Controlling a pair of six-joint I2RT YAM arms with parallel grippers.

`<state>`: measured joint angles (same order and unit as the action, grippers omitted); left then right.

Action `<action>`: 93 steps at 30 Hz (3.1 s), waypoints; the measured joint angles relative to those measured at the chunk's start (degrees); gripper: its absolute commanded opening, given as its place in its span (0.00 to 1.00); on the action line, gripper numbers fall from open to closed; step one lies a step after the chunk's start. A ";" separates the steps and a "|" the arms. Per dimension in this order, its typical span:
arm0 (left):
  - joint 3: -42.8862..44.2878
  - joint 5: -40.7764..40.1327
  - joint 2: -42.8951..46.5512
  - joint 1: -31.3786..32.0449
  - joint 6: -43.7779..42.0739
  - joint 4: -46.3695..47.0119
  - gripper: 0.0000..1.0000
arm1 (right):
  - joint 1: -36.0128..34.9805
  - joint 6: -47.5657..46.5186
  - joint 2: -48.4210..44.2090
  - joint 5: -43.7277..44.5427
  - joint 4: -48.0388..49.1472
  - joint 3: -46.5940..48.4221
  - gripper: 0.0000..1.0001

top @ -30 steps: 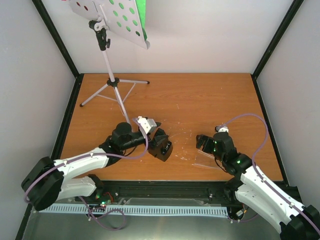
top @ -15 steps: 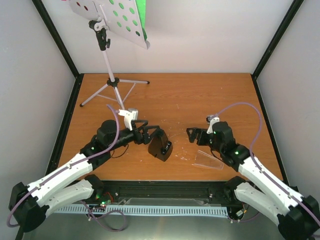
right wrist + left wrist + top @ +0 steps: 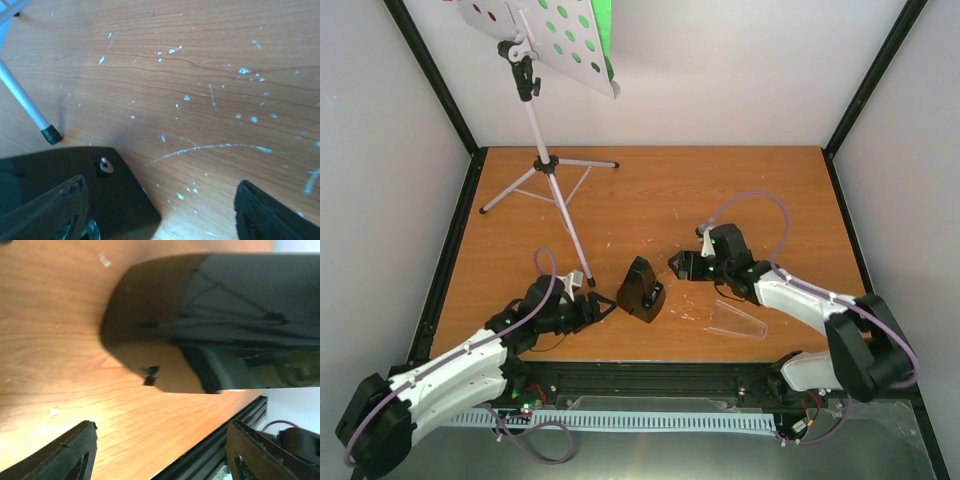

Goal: Pack up the instrument practice props

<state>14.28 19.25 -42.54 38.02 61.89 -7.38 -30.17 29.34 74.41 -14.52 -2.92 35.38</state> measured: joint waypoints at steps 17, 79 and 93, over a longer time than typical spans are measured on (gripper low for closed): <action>1.53 2.23 -24.92 -1.01 -3.06 11.76 0.45 | -0.02 -4.37 14.45 -10.67 4.66 3.58 0.47; 37.40 1.20 -20.37 -30.91 -50.12 -3.91 0.99 | -9.01 -31.50 -7.58 -21.27 20.79 -1.07 1.00; 35.17 -1.31 -22.97 -30.91 -53.64 -1.64 0.99 | -11.26 -37.48 1.62 -12.48 28.85 -4.92 0.98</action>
<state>49.45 17.93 -65.52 7.11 8.25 -9.02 -41.43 -8.14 76.03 -27.00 25.93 30.46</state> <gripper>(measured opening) 0.995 0.992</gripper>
